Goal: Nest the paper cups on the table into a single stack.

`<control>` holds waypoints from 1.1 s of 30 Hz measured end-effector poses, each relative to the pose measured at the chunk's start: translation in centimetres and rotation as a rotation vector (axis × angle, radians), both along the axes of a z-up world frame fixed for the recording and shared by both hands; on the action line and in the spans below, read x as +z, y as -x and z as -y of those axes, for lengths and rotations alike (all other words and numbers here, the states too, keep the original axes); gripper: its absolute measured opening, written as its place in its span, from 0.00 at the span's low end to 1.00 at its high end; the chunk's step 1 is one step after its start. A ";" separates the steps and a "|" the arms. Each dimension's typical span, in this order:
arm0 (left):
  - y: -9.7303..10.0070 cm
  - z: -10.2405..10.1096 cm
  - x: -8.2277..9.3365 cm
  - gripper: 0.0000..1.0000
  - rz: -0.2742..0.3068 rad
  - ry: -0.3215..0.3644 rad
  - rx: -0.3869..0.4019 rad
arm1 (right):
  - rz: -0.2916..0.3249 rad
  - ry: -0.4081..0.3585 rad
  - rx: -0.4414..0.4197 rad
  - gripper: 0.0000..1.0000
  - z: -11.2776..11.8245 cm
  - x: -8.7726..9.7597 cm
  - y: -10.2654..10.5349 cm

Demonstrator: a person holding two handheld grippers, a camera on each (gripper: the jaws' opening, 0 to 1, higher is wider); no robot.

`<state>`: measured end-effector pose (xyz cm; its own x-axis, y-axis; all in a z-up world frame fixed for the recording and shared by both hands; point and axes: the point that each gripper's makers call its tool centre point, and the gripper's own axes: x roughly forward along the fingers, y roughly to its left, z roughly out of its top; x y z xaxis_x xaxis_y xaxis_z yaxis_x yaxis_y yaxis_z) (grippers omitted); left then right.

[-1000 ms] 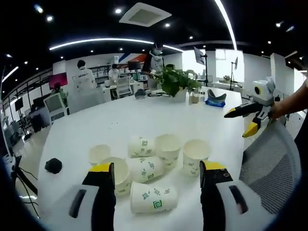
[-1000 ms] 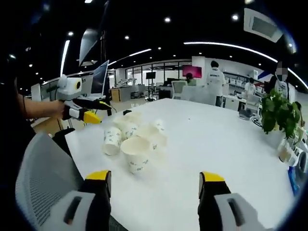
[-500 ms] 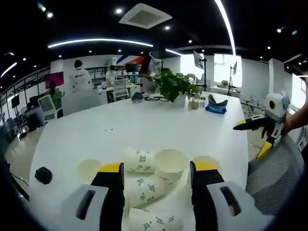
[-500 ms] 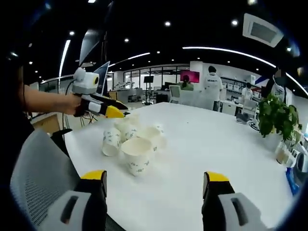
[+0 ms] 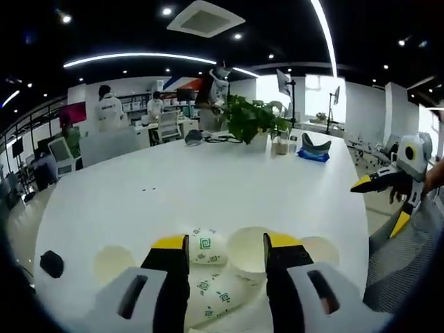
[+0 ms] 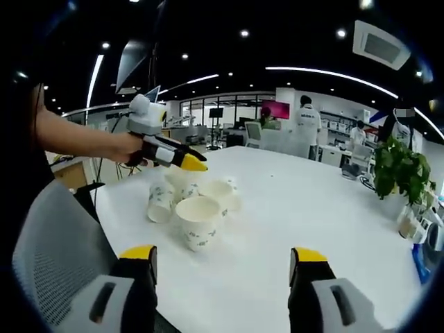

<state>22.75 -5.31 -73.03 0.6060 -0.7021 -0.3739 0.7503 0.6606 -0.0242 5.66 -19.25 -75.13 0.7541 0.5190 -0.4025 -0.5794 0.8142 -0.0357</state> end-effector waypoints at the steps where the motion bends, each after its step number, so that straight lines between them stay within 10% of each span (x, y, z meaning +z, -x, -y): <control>1: -0.3 0.2 -0.3 0.40 -0.005 -0.002 -0.001 | -0.001 0.002 0.003 0.79 0.0 0.0 0.0; 33: -1.7 1.9 -4.5 0.13 -0.101 -0.078 -0.039 | 0.004 0.026 -0.017 0.73 0.5 -0.3 0.0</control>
<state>24.43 -7.22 -77.52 0.5356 -0.6903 -0.4864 0.7715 0.6342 -0.0506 5.65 -19.76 -75.46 0.7643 0.4955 -0.4128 -0.5656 0.8225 -0.0598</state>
